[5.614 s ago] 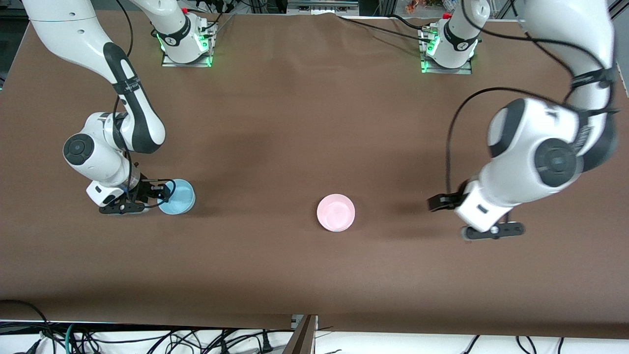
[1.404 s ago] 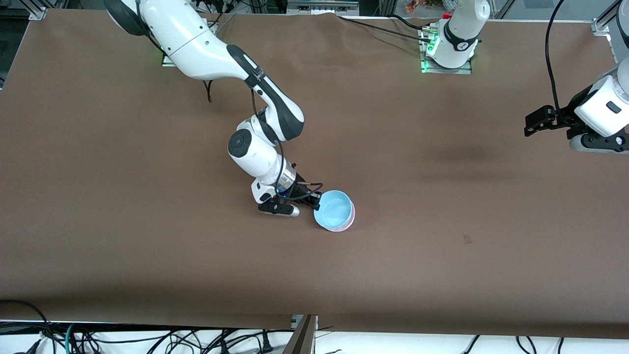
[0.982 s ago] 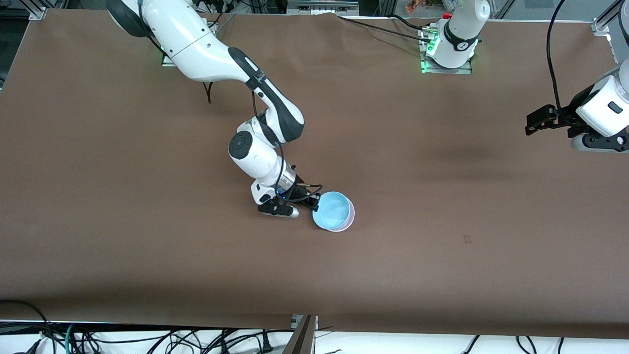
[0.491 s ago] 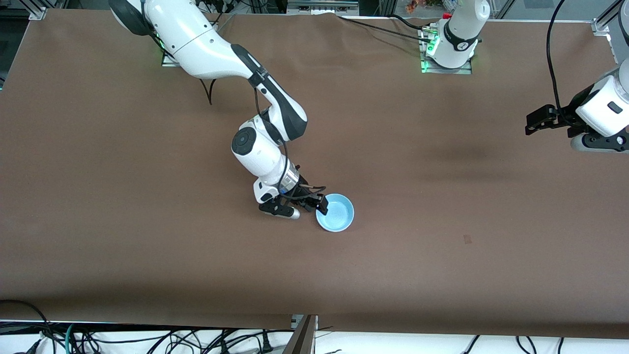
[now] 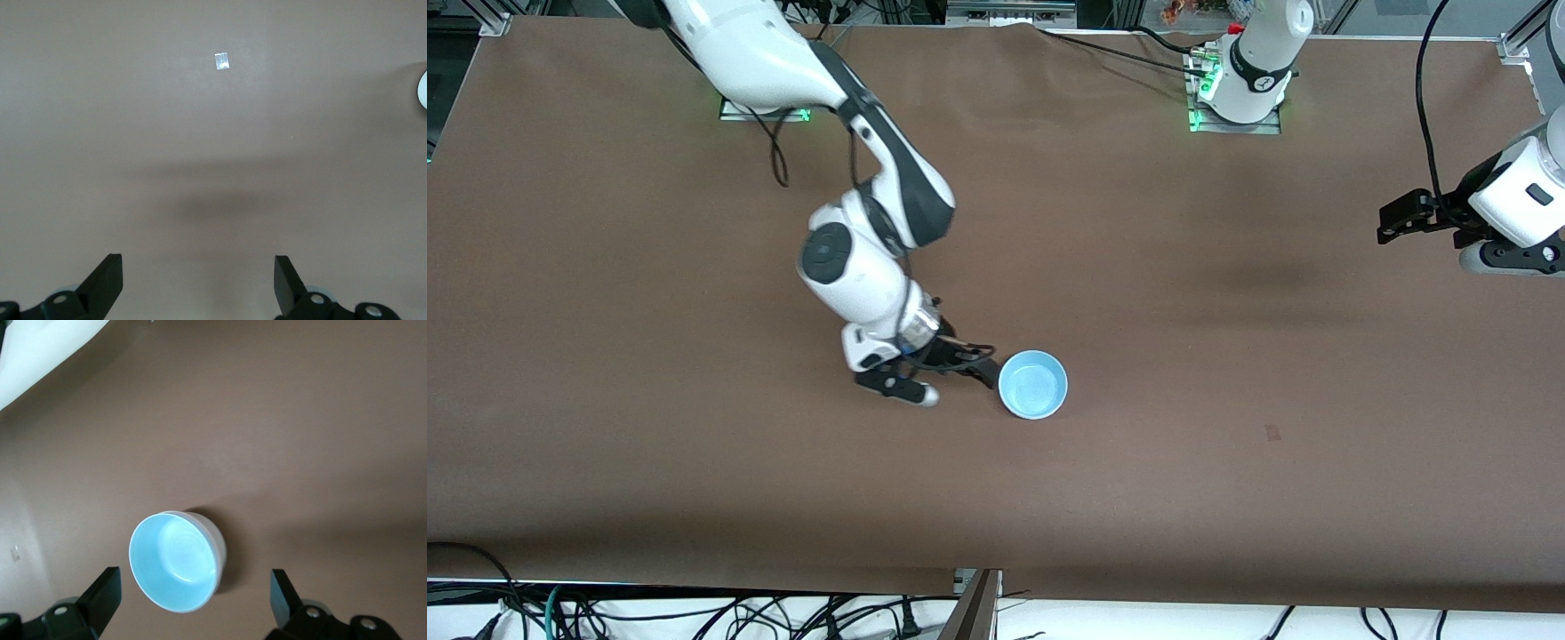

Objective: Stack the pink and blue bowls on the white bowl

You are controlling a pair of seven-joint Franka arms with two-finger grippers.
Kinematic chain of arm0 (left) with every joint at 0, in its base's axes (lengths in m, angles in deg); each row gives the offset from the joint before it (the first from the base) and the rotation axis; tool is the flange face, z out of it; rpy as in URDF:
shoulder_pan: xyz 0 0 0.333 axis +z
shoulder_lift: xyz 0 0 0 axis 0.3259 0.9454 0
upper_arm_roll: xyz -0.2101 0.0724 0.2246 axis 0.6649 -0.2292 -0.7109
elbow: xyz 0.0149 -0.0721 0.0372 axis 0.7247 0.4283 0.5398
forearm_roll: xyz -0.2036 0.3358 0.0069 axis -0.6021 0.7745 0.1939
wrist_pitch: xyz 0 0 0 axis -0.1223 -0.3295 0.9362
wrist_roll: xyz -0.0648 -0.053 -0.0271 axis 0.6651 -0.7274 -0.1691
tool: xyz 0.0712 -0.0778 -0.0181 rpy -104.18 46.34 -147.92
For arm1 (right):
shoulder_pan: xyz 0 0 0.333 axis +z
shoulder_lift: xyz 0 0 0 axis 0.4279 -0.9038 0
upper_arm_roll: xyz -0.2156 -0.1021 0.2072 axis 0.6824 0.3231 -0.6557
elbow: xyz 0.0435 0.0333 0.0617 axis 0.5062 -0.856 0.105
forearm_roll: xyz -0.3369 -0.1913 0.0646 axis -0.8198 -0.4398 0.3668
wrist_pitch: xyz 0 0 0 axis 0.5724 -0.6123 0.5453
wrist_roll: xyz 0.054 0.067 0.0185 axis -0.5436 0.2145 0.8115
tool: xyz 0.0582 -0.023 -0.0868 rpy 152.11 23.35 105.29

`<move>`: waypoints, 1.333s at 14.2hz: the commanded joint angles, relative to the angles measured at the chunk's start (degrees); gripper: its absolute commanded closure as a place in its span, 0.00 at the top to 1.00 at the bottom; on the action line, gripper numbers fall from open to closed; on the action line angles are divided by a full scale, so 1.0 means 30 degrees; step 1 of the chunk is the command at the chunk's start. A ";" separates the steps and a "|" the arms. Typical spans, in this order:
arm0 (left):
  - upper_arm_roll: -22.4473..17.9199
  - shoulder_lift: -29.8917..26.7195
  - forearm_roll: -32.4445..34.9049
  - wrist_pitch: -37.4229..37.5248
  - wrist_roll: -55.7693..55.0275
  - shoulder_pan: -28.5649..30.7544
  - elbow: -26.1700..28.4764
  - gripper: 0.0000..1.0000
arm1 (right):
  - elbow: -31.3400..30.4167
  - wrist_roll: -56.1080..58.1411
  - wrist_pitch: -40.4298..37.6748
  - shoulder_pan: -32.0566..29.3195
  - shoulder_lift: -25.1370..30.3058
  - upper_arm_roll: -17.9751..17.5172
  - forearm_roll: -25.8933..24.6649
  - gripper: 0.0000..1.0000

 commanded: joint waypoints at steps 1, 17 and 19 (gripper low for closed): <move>0.0080 0.0179 -0.0100 0.0411 0.0496 0.0159 -0.0410 1.00 | -0.0668 0.1189 -0.3691 0.0032 0.2474 0.1700 -0.0294 0.99; 0.0227 0.0150 -0.0070 0.1085 0.0467 0.0159 -0.0527 1.00 | -0.2953 1.0427 -1.6099 0.0003 1.0126 0.7419 -0.3247 0.99; 0.0227 0.0150 -0.0070 0.1086 0.0467 0.0159 -0.0527 1.00 | -0.4521 1.0485 -1.5168 -0.0113 1.1229 0.7302 -0.4535 0.99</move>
